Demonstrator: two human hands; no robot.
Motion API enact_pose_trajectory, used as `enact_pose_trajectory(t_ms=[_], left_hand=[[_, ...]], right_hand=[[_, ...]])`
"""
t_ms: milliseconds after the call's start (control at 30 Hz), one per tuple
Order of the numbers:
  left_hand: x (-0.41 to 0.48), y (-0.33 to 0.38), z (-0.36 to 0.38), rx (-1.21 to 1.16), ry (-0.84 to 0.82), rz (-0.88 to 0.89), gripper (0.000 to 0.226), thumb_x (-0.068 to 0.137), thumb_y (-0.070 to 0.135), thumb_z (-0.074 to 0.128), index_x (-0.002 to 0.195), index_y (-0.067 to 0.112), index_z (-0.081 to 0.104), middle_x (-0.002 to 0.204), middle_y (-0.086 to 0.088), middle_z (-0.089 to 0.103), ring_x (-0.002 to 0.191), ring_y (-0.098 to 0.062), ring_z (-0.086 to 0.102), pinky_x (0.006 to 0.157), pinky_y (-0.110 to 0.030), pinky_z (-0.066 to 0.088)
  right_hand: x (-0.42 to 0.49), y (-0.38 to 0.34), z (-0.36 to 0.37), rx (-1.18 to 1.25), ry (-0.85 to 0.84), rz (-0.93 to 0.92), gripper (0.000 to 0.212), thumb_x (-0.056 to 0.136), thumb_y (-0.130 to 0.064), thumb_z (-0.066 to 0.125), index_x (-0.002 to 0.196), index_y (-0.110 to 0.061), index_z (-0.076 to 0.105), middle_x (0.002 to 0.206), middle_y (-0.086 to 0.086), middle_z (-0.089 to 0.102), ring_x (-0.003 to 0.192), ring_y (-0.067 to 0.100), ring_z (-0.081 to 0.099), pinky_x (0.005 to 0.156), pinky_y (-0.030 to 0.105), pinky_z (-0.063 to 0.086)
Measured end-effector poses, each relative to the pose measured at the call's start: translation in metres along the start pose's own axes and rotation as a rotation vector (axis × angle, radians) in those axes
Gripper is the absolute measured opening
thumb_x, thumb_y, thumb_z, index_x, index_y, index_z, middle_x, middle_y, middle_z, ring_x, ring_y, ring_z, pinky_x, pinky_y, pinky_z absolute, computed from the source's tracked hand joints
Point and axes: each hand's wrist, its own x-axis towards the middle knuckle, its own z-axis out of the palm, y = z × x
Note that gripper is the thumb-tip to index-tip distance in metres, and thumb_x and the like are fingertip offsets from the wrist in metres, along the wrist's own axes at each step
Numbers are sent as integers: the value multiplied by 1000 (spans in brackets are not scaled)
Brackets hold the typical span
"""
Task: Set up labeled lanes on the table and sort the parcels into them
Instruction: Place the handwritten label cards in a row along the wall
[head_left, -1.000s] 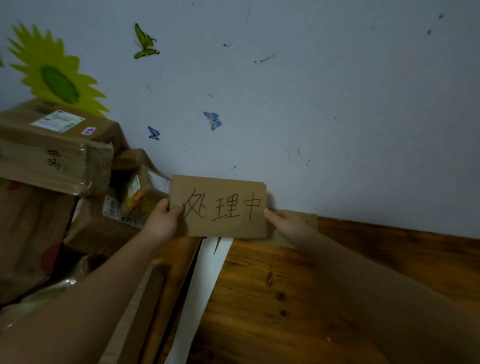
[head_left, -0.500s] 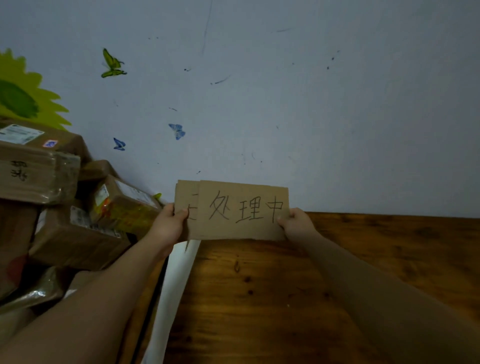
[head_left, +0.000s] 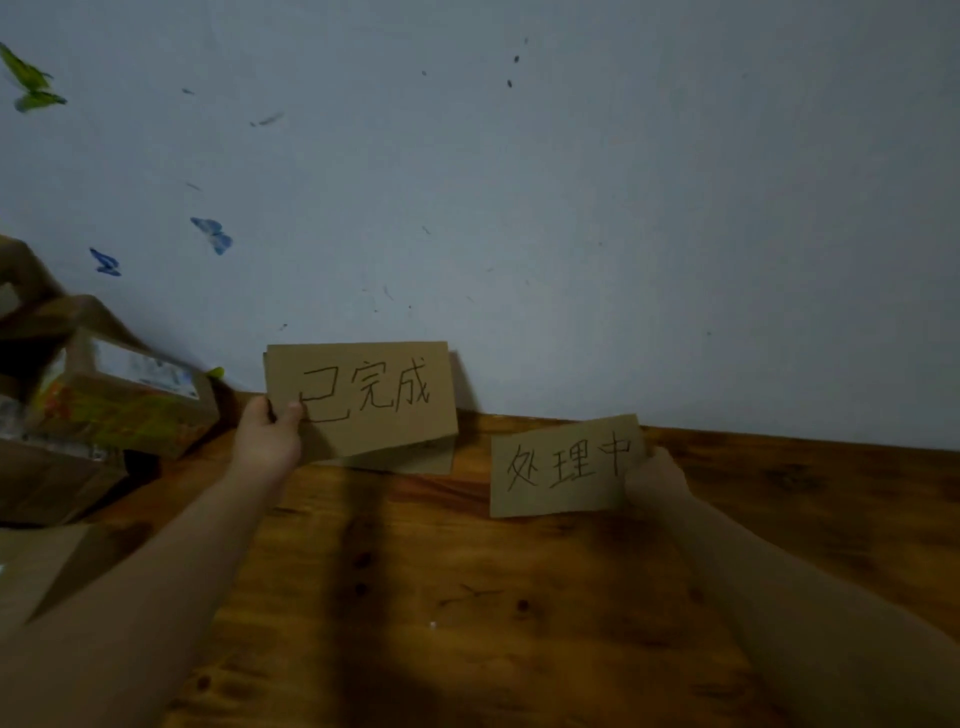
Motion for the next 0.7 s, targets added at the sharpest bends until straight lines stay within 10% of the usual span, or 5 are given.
enact_pose_trajectory(t_ms=[200, 700], left_hand=[[-11, -4, 25, 97, -38, 2, 26, 98, 30, 44, 121, 19, 49, 115, -8, 58, 104, -30, 56, 93, -53, 47], [-31, -7, 42, 120, -93, -50, 36, 99, 29, 42, 133, 19, 42, 125, -8, 51, 113, -31, 51, 96, -52, 45]], right_hand=[[-1, 56, 33, -645, -291, -491, 55, 95, -49, 37, 144, -25, 28, 149, 10, 23, 133, 32, 29, 107, 48, 35], [37, 22, 28, -724, -271, -407, 69, 97, -57, 23, 153, -18, 12, 161, 11, 5, 146, 35, 0, 115, 58, 3]])
